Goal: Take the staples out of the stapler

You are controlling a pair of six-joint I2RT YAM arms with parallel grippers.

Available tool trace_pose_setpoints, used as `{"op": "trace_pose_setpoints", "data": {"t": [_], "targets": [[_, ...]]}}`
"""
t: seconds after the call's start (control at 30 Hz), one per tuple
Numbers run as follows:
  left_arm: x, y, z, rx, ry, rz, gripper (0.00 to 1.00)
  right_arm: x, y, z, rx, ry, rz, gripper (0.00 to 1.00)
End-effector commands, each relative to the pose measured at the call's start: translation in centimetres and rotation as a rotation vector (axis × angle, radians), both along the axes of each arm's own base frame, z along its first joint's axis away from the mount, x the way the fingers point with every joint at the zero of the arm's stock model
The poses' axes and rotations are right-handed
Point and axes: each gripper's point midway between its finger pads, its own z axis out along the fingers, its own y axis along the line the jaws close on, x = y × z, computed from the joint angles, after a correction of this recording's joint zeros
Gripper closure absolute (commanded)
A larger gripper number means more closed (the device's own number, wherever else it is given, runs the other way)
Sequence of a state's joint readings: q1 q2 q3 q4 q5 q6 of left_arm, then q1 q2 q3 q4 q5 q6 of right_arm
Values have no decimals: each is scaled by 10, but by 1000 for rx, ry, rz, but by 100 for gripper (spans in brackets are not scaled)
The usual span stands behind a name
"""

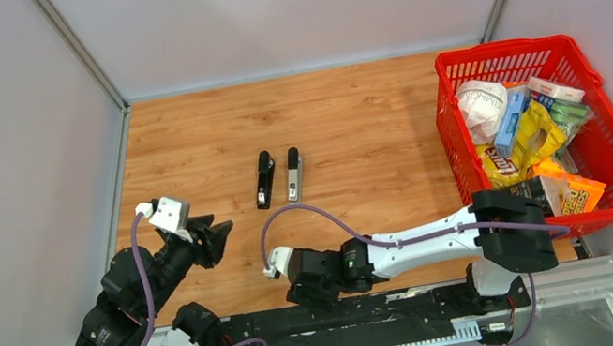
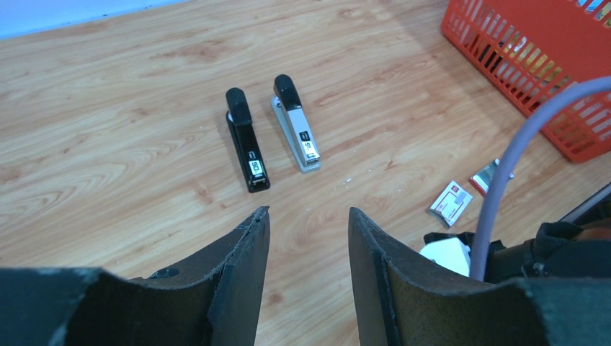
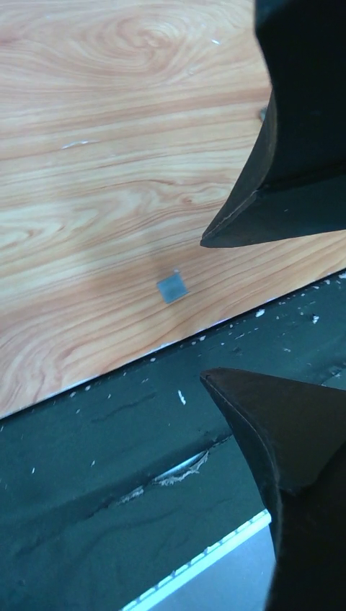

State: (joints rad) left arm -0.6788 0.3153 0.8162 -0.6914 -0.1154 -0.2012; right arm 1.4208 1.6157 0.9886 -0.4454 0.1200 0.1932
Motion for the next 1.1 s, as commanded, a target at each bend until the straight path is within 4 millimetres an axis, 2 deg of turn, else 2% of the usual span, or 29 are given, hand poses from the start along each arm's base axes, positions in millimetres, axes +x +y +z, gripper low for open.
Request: {"op": "trace_pose_setpoints", "data": {"t": [0.0,0.43,0.87,1.07], "targets": [[1,2,3,-4,-18,10,48,-1,22,9,75,-75,156,35],[2,2,2,0,-18,9,48,8,18,-4,36,-136,233,38],[2,1,2,2,-18,9,48,26,10,-15,16,-124,180,42],[2,1,3,2,-20,9,48,25,11,-19,9,-108,184,42]]}}
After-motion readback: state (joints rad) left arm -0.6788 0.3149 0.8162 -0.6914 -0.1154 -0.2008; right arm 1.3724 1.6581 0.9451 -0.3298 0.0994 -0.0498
